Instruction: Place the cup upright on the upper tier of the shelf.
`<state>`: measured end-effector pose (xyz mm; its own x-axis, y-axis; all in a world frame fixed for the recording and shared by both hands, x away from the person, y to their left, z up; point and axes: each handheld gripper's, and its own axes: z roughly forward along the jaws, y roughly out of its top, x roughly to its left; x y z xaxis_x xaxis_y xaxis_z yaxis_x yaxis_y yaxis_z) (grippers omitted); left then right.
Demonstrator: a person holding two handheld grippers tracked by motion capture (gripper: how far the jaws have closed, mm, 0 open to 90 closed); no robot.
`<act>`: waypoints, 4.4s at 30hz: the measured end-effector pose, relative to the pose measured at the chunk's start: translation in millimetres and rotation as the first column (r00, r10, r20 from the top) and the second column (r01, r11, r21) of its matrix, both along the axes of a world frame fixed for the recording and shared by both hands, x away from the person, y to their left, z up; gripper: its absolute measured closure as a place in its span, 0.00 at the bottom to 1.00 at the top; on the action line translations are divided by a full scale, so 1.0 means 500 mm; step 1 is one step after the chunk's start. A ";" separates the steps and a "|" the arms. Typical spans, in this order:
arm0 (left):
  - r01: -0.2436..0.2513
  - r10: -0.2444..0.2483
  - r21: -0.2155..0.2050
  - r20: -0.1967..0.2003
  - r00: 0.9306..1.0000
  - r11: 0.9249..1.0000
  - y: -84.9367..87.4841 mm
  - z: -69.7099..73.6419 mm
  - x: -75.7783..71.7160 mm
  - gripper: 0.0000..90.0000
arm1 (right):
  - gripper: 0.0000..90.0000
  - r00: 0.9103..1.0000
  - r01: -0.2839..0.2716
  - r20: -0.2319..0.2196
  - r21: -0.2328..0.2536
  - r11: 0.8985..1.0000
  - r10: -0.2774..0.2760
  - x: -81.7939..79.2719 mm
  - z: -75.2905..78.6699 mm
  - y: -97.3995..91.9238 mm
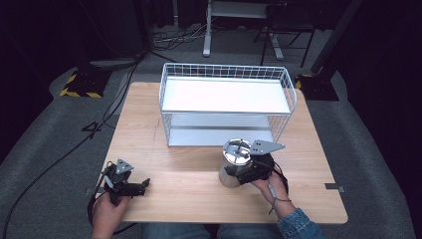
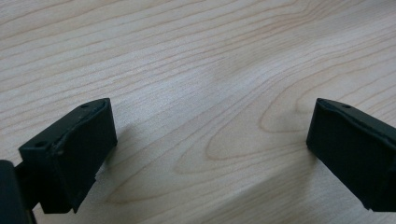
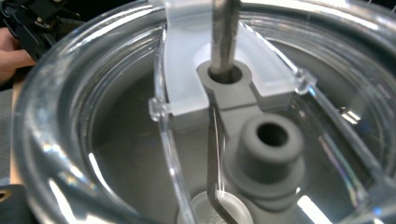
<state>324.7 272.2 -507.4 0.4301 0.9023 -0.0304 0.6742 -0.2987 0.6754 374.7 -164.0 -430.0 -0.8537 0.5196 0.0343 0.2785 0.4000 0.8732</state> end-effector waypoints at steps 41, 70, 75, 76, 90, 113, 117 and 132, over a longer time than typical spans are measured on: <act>0.007 -0.007 0.001 -0.002 1.000 1.000 0.001 0.000 0.000 0.02 | 0.04 0.999 0.004 0.038 -0.033 0.999 -0.003 0.021 0.180 -0.004; 0.010 -0.010 0.000 -0.003 1.000 1.000 0.001 0.000 0.000 0.02 | 0.04 0.999 0.016 0.049 -0.049 0.999 -0.014 0.068 0.285 -0.008; 0.010 -0.010 0.001 0.000 1.000 1.000 0.001 0.000 0.001 0.02 | 0.04 0.998 0.029 0.049 -0.037 0.999 -0.027 0.075 0.304 -0.011; 0.009 -0.009 0.002 0.000 1.000 1.000 0.001 0.000 0.001 0.02 | 0.04 0.998 0.031 0.050 -0.032 0.999 -0.029 0.078 0.315 -0.011; 0.001 -0.001 0.005 -0.006 1.000 1.000 -0.002 0.001 0.002 0.02 | 0.04 0.996 0.067 0.070 -0.048 0.997 -0.063 0.115 0.391 -0.001; -0.003 0.003 0.001 -0.007 1.000 1.000 -0.003 0.001 0.003 0.02 | 0.04 0.986 0.151 0.067 0.030 0.988 -0.153 0.231 0.470 0.016; -0.003 0.003 0.000 -0.008 1.000 1.000 -0.003 0.001 0.003 0.02 | 0.04 0.981 0.179 0.074 0.040 0.983 -0.182 0.257 0.468 0.019; -0.004 0.004 -0.002 -0.009 1.000 1.000 -0.003 0.001 0.003 0.02 | 0.04 0.977 0.207 0.052 0.043 0.977 -0.209 0.311 0.420 0.031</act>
<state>326.0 270.6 -507.1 0.4260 0.9040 -0.0362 0.6815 -0.2943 0.6701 530.4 -148.7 -219.9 -0.7282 0.6853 0.0118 0.3025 0.3059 0.9028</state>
